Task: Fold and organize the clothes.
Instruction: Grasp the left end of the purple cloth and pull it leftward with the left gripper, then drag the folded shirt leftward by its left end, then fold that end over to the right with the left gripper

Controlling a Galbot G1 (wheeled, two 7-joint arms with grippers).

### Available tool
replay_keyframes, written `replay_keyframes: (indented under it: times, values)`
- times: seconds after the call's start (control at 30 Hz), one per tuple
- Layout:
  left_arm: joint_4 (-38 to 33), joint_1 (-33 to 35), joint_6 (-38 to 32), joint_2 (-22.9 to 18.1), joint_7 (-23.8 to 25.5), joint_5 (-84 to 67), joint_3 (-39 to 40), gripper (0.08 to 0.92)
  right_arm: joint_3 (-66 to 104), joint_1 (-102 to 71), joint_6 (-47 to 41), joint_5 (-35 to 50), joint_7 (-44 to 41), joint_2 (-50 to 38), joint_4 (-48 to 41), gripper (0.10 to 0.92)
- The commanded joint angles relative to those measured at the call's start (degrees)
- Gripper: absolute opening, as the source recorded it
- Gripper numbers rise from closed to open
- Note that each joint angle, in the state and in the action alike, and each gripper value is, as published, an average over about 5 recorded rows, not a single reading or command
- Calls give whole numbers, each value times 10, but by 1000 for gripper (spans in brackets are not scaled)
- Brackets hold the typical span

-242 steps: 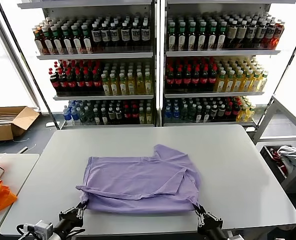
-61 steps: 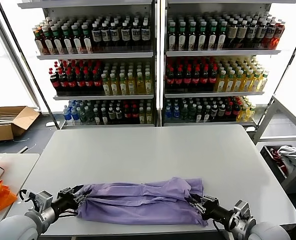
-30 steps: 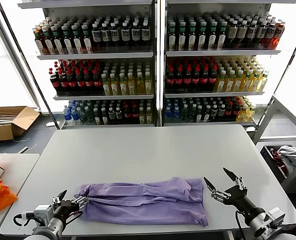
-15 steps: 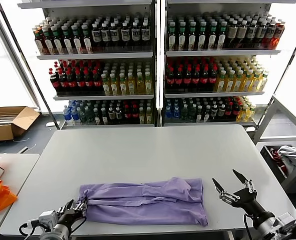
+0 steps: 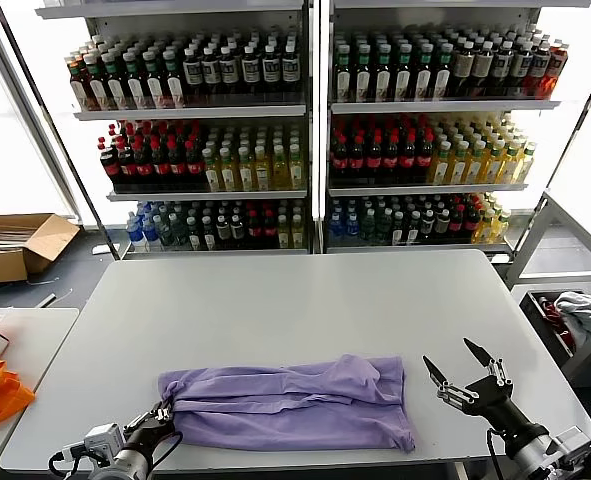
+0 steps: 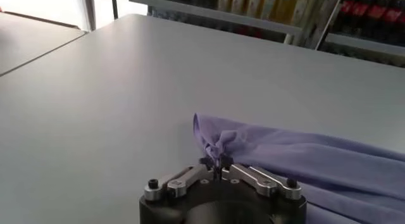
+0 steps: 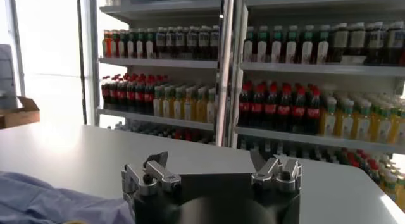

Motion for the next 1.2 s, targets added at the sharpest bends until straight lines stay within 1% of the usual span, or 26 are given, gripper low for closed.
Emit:
replay_keyframes:
  times: [0.03,0.1,0.2,0.4,0.47,0.6,0.7,0.8,0.87,1.03,1.13,1.2]
  values:
    - [5,1,1,6,35,-10,-30,115,3,0,3,3,-1,-1,-4,823]
    - [2,4,9,20,78,-12,-65,109,5,2,4,5,-1,-2,-5,823]
    - [11,9,29,51,155,-13,-138,108,9,3,4,9,-1,-3,-8,823]
    - [84,-5,51,118,288,-19,-274,108,13,1,7,12,0,-5,-11,823]
    - [112,-19,57,138,321,-18,-307,108,13,1,8,13,1,-5,-12,823]
    - [152,-46,61,172,361,-6,-349,108,11,1,9,14,1,-7,-15,823]
    - [159,-51,56,191,378,-2,-370,108,11,2,10,16,1,-9,-17,823]
    - [131,-44,48,190,372,0,-371,108,14,2,11,22,2,-9,-19,823]
    - [92,-36,45,175,361,2,-360,108,16,2,11,25,3,-8,-21,823]
    - [-24,-28,53,114,327,2,-307,108,17,-1,11,26,4,-5,-21,823]
    - [-71,-27,54,88,313,-4,-263,108,20,-4,11,26,3,-6,-19,823]
    - [-88,-31,49,76,307,-13,-228,108,23,-6,12,29,3,-6,-19,823]
